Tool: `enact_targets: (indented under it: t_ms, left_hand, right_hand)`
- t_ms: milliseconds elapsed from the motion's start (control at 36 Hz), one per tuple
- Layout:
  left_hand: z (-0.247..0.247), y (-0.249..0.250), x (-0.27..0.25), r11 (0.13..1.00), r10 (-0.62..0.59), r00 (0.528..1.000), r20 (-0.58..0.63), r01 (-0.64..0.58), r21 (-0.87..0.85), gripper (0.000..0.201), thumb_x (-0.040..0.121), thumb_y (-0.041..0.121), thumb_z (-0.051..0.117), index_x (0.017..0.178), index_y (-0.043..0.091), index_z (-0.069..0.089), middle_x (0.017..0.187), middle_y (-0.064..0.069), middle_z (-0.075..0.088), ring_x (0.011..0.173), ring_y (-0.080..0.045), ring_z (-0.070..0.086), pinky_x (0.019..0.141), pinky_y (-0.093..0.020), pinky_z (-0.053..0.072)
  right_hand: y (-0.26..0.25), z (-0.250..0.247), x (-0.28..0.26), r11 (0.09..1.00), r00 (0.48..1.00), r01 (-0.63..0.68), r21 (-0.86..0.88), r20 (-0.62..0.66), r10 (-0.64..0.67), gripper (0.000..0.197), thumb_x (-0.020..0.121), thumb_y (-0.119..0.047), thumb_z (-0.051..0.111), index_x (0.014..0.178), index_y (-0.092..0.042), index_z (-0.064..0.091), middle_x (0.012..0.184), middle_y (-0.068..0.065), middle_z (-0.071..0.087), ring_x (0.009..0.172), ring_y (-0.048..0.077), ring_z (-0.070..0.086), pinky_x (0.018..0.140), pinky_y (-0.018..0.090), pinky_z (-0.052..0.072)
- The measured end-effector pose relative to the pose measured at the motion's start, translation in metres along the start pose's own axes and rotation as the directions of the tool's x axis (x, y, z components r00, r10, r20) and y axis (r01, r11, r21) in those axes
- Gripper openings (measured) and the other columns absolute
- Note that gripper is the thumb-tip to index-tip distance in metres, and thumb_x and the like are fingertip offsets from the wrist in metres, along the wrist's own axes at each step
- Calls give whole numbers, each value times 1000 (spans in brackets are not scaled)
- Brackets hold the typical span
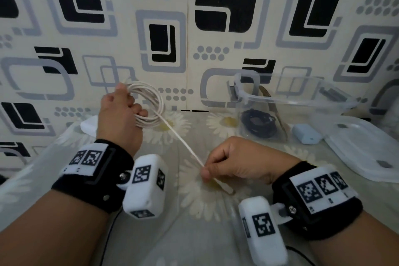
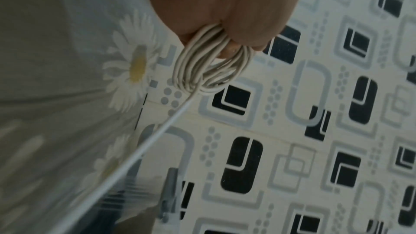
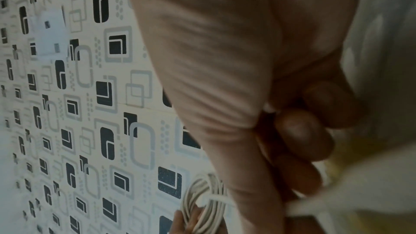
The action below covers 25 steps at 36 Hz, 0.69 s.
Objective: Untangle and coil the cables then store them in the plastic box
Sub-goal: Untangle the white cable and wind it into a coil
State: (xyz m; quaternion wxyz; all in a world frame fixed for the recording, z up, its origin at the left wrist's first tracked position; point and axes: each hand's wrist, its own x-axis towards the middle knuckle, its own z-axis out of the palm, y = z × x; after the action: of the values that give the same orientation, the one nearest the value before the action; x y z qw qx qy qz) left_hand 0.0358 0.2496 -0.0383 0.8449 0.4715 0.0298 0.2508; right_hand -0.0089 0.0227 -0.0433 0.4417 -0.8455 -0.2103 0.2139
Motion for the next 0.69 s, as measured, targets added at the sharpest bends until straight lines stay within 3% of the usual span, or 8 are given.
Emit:
enact_targets:
  t_ms: [111,222,278,361,417,528,611,694]
  left_hand:
    - [-8,4,7,1000,11,999,-47,-10,16,22,105,30,36,97,9,39,68,2,34,42,-5,36,41,-17,35]
    - [-6,0,5,998,12,1000,-20,-11,66,27,103,32,39,83,15,39,68,1,33,42,-3,38,44,-17,36]
    - [-2,-2,4,999,-45,999,9,45,-26,19,104,29,40,91,15,42,66,3,39,46,-7,36,46,-21,37]
    - [6,-10,-1,991,-118,982,149,127,-49,16,104,29,41,96,15,44,61,6,39,46,-8,34,45,-21,38]
    - [10,-15,-7,987,-151,962,229,158,-15,17,104,29,40,98,14,45,62,5,37,47,-7,33,46,-21,39]
    - [19,-22,-23,988,-153,929,338,146,48,21,103,27,41,85,17,43,64,5,38,49,-8,34,49,-23,38]
    - [21,-23,-24,988,-153,927,342,144,51,20,104,27,41,86,17,42,64,5,39,49,-8,34,49,-22,38]
    - [16,-18,-15,991,-126,955,269,131,-3,22,104,28,40,84,18,43,65,5,37,49,-7,33,49,-21,38]
  right_hand:
    - [1,-11,-3,983,995,-94,-158,-30,90,15,78,-34,77,77,-18,78,72,2,73,62,6,57,66,21,45]
    - [9,-23,-3,940,977,-190,-283,-145,154,15,72,-33,82,76,-19,78,63,-10,69,60,2,58,64,22,49]
    - [12,-24,-2,945,973,-179,-273,-188,130,20,68,-35,84,83,-24,78,66,-12,70,65,3,62,68,25,53]
    - [9,-18,1,988,975,-86,-126,-214,58,41,66,-44,82,103,-30,73,69,-20,66,60,-7,57,67,18,45]
    - [5,-12,3,998,975,-13,-65,-221,-2,45,67,-52,75,106,-31,72,72,-23,67,56,-11,55,65,16,42]
    - [4,1,7,997,983,73,26,-170,-67,25,84,-34,69,101,-16,73,47,-17,56,42,-3,45,49,10,37]
    - [5,5,10,990,984,116,84,-143,-103,9,89,-20,66,85,-13,71,53,-10,56,42,1,41,46,12,37]
    - [8,0,12,986,979,131,107,-171,-111,13,91,-15,63,78,-17,66,57,-7,58,43,4,43,47,14,39]
